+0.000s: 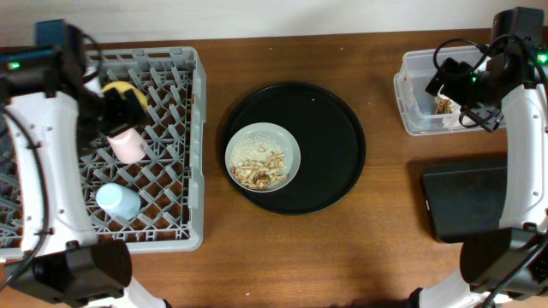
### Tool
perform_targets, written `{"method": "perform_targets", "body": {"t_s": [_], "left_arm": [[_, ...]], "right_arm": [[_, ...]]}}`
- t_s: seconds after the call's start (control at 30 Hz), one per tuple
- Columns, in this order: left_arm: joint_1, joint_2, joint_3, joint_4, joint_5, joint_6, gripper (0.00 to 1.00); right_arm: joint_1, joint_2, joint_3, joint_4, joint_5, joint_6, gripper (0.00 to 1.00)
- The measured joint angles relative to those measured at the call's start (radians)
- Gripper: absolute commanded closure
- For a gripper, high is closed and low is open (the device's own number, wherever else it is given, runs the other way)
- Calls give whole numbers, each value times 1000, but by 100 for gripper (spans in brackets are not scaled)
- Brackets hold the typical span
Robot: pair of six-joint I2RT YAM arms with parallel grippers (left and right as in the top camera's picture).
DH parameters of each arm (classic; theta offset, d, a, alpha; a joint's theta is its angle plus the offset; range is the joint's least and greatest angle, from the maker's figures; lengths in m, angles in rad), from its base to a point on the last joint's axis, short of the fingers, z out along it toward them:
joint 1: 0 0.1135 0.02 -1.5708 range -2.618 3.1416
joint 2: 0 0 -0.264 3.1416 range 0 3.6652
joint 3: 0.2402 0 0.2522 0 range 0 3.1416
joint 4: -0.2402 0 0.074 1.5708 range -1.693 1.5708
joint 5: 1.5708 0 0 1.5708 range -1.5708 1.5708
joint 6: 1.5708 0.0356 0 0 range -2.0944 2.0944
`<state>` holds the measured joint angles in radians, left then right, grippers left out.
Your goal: Sort waste into correct bins and load items into the dishwasher rack
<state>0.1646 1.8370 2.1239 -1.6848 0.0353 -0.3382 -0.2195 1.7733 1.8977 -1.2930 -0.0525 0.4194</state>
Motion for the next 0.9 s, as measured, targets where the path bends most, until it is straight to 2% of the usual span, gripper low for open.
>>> {"method": "perform_targets", "body": {"t_s": [0.27,0.33,0.47,0.5,0.57,0.67,0.7,0.73,0.8,0.83,0.9], "left_arm": [[29,-5,0,-2,-10,-48,1],[29,-5,0,-2,-10,-48,1],[29,-5,0,-2,-11,-48,1],[29,-5,0,-2,-11,-48,1],[29,-5,0,-2,-10,-49,1],[29,-5,0,-2,-11,-48,1],[29,-5,0,-2,-11,-49,1],[29,-5,0,-2,-11,-49,1],[29,-5,0,-2,-11,-49,1],[29,-5,0,-2,-11,-49,1],[29,-5,0,-2,-11,-49,1]], "right_arm": [[0,0,0,2,-1,0,2],[-1,0,0,5,-80,0,2],[14,0,0,-65,-396,-36,1],[54,0,0,-81,-461,-84,1],[182,0,0,-110,-433,-137,2],[525,5,-10,-69,-180,-124,3],[602,13,-21,-48,-94,-89,10],[662,30,-33,-36,-17,-50,23],[739,101,-44,-6,85,17,26],[746,135,-46,4,108,39,32],[740,227,-47,52,120,71,64]]}}
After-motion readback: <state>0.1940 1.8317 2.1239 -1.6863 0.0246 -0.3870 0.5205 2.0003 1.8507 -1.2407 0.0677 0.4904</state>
